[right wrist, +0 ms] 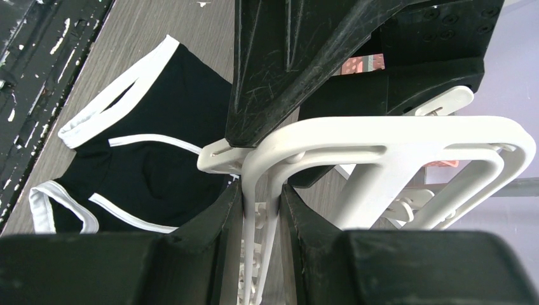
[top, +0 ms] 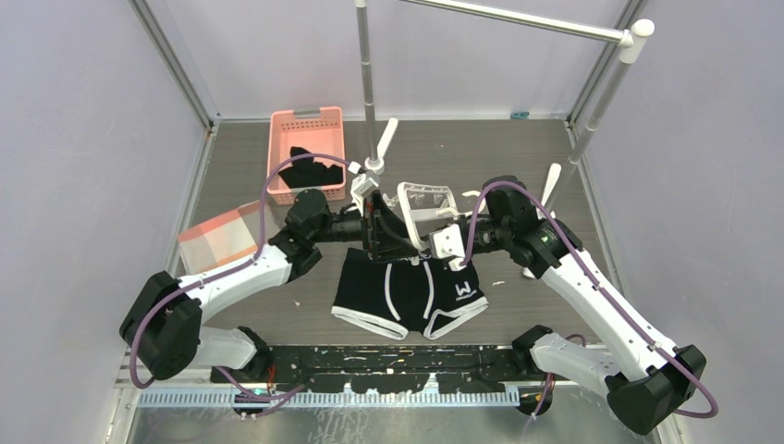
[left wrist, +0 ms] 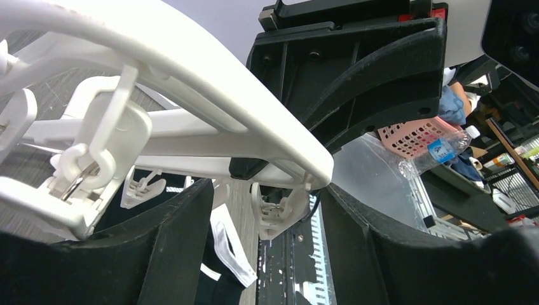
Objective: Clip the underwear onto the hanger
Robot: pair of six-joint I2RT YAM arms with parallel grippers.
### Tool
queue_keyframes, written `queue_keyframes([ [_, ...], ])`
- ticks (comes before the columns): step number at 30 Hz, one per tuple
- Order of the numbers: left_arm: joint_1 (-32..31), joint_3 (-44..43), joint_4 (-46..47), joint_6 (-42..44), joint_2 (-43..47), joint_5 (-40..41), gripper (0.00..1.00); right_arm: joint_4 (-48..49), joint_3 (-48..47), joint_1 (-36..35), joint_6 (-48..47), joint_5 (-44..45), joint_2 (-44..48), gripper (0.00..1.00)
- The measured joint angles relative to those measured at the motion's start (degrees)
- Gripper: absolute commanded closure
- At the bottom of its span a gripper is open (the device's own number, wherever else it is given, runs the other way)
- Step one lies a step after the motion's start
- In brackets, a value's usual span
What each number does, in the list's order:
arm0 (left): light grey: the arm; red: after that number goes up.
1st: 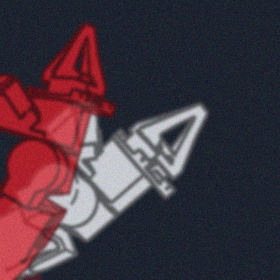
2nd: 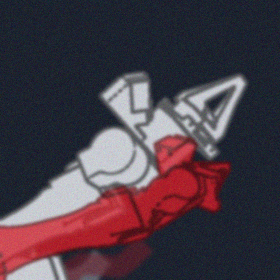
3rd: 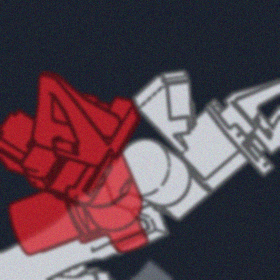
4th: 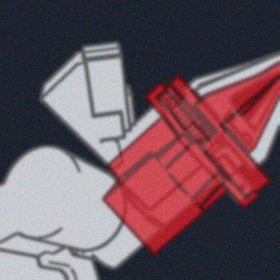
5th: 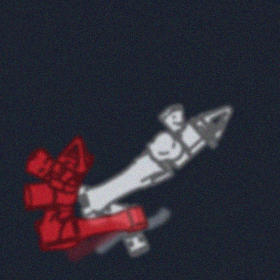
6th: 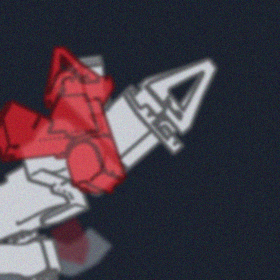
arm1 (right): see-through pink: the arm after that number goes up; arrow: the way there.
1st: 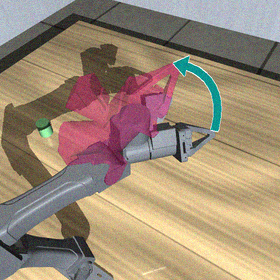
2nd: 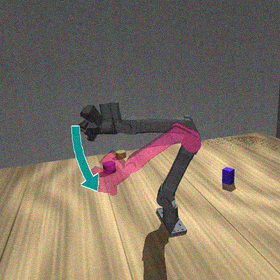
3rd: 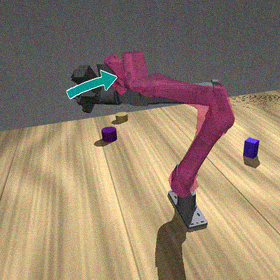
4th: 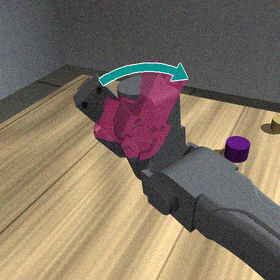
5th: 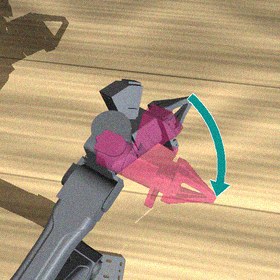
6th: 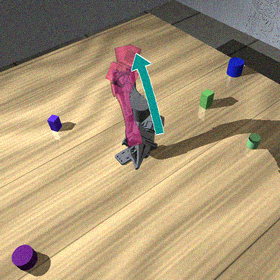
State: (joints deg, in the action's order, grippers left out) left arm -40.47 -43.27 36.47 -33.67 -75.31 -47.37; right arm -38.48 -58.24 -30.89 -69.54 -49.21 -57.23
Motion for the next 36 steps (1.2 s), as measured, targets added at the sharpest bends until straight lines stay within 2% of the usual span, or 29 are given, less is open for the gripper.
queue_keyframes([
  [14, 0.0, 0.2, 3.0, -2.6, -1.4, -0.7, 0.37, 0.0, 0.0, 0.0, 0.0, 0.0, 0.0, 1.0],
  [17, 0.0, 0.5, 3.6, -3.0, -1.4, -0.7, 0.4, 0.0, 0.0, 0.0, 0.0, 0.0, 0.0, 1.0],
  [28, -0.1, 1.2, 4.0, -2.9, -1.4, -2.0, 0.69, 0.2, 0.0, 0.0, 0.0, 0.5, 0.0, 0.99],
  [36, -0.1, 1.2, 2.5, -1.4, 0.0, -2.2, 0.98, 0.2, 0.0, 0.0, 0.0, 0.8, 0.0, 1.0],
])
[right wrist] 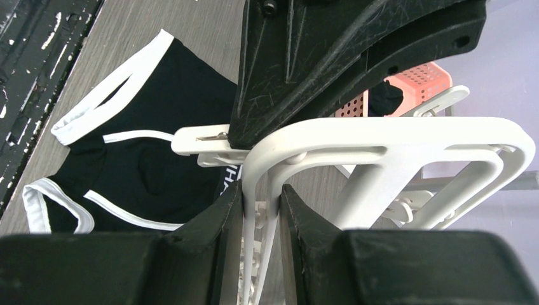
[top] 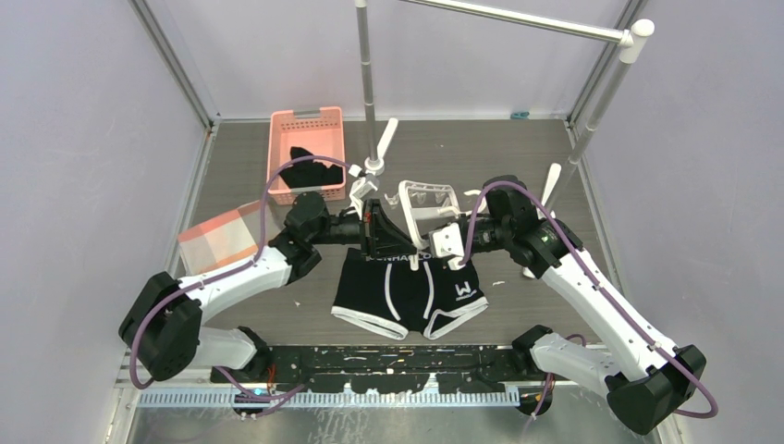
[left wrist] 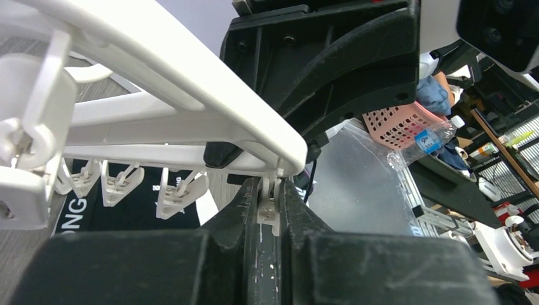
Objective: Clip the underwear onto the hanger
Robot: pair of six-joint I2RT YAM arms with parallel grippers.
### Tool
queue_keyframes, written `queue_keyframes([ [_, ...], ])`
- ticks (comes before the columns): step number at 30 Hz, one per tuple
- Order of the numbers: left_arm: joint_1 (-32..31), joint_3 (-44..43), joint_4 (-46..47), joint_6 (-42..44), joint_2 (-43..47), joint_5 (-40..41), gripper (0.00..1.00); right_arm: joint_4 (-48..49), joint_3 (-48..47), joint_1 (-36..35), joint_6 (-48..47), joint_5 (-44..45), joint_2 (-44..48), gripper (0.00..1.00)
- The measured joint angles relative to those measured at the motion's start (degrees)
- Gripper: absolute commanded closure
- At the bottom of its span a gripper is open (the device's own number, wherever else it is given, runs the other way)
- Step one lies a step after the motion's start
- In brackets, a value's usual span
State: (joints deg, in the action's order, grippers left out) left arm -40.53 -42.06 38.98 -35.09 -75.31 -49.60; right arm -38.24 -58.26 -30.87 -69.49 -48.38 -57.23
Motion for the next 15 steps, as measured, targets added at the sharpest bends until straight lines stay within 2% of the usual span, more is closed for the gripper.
queue_keyframes([
  [7, 0.1, -0.5, -3.1, 3.0, 1.0, 0.3, 1.0, -0.2, 0.0, 0.0, 0.0, 0.9, 0.0, 1.0],
  [15, 0.2, -6.3, -20.5, 14.9, 4.4, 2.2, 1.0, 0.0, 0.0, 0.1, 0.1, 0.9, 0.0, 0.99],
])
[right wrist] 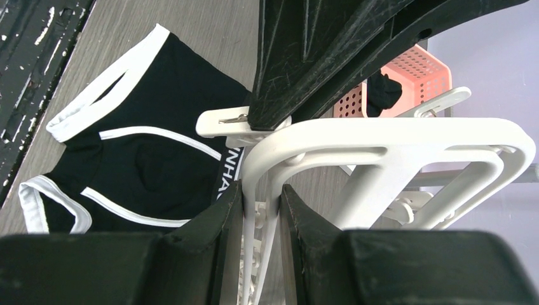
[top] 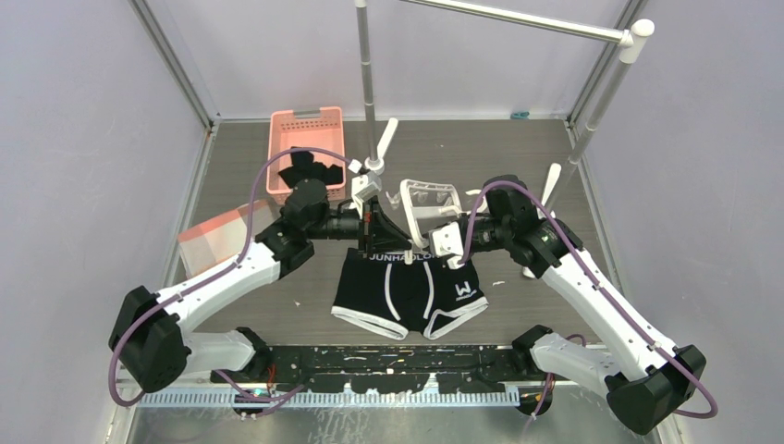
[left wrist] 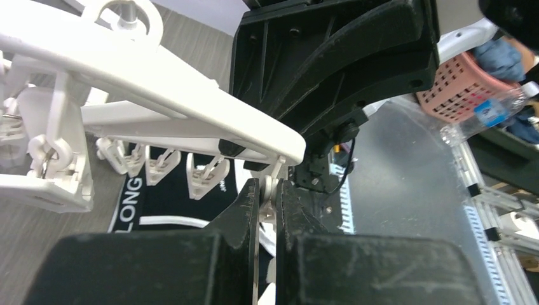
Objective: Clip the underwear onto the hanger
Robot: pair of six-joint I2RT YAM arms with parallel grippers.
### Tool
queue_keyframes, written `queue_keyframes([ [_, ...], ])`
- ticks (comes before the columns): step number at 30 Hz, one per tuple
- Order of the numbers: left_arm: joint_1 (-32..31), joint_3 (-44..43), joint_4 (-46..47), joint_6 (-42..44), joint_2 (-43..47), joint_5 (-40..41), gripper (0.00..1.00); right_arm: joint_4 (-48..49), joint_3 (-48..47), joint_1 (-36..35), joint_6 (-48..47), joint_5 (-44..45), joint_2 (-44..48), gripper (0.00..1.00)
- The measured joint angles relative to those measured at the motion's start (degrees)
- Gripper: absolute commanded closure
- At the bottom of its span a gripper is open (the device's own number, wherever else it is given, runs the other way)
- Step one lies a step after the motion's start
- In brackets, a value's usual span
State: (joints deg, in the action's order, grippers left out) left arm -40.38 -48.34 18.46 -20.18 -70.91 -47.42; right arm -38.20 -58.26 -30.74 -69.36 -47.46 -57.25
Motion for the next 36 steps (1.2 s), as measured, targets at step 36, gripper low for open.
queue_keyframes([
  [36, -3.2, -14.0, -34.7, 22.3, 0.1, 25.1, 1.0, 15.1, 2.9, 0.2, 7.3, 1.1, -8.6, 0.9],
])
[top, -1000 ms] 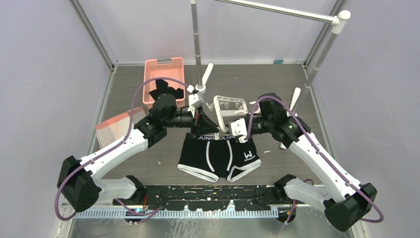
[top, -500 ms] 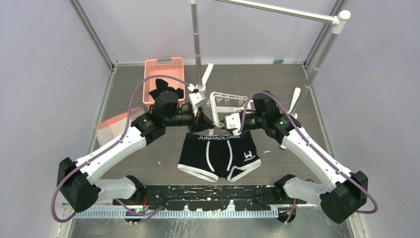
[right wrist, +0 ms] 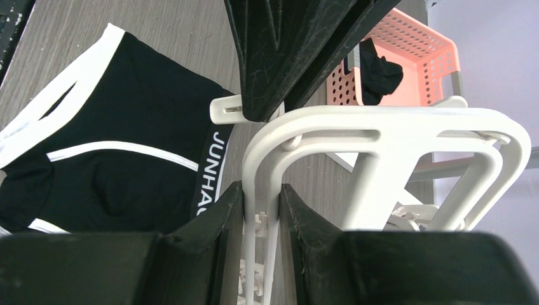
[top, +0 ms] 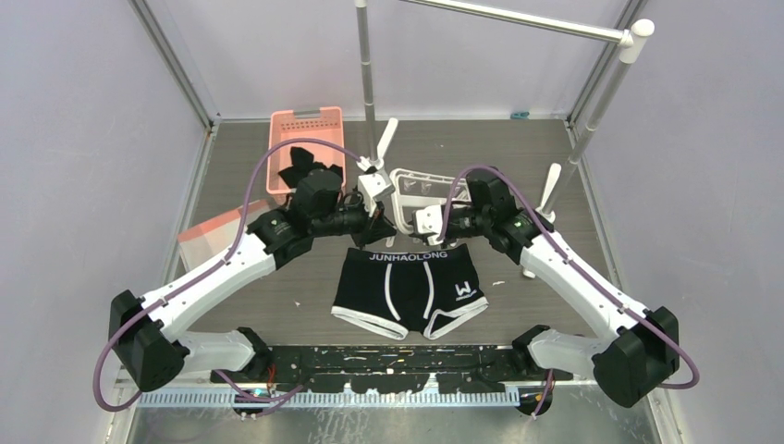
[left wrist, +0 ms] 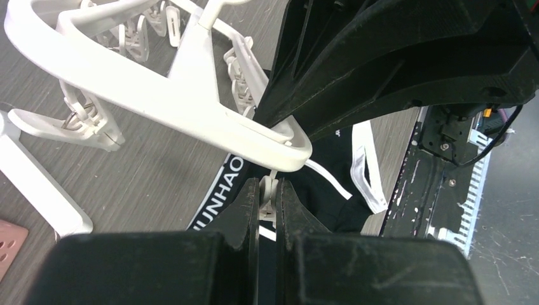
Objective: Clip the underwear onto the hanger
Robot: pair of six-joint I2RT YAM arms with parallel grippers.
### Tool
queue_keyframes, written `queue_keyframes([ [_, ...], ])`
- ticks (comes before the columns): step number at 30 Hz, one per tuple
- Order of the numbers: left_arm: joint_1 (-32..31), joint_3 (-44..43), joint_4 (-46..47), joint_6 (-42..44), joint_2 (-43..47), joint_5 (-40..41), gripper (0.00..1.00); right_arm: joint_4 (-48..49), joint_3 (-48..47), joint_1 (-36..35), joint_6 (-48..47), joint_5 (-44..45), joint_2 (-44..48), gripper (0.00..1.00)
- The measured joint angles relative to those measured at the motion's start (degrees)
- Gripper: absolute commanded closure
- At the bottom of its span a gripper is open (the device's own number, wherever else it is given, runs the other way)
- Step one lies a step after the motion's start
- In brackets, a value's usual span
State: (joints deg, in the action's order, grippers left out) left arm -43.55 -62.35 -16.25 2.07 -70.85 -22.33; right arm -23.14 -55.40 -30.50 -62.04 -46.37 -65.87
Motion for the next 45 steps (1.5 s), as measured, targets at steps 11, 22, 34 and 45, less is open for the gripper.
queue_keyframes([
  [11, 0.2, 5.0, 5.1, 6.1, 0.7, 0.1, 1.0, 0.3, 0.0, 0.0, -0.7, -0.4, -2.5, 0.58],
  [22, 1.7, 8.7, 8.0, 7.7, -0.2, 0.7, 1.0, 2.5, -0.3, -0.5, 0.1, -4.6, 0.4, 0.45],
  [34, 4.2, 8.8, 10.2, 7.3, -6.1, 1.0, 1.0, 15.9, 6.0, -0.5, 26.9, 6.3, 9.6, 0.35],
  [45, 7.3, 6.0, 10.3, 3.9, -10.3, 1.9, 1.0, 16.1, 11.6, -0.6, 58.9, 21.0, 8.9, 0.35],
])
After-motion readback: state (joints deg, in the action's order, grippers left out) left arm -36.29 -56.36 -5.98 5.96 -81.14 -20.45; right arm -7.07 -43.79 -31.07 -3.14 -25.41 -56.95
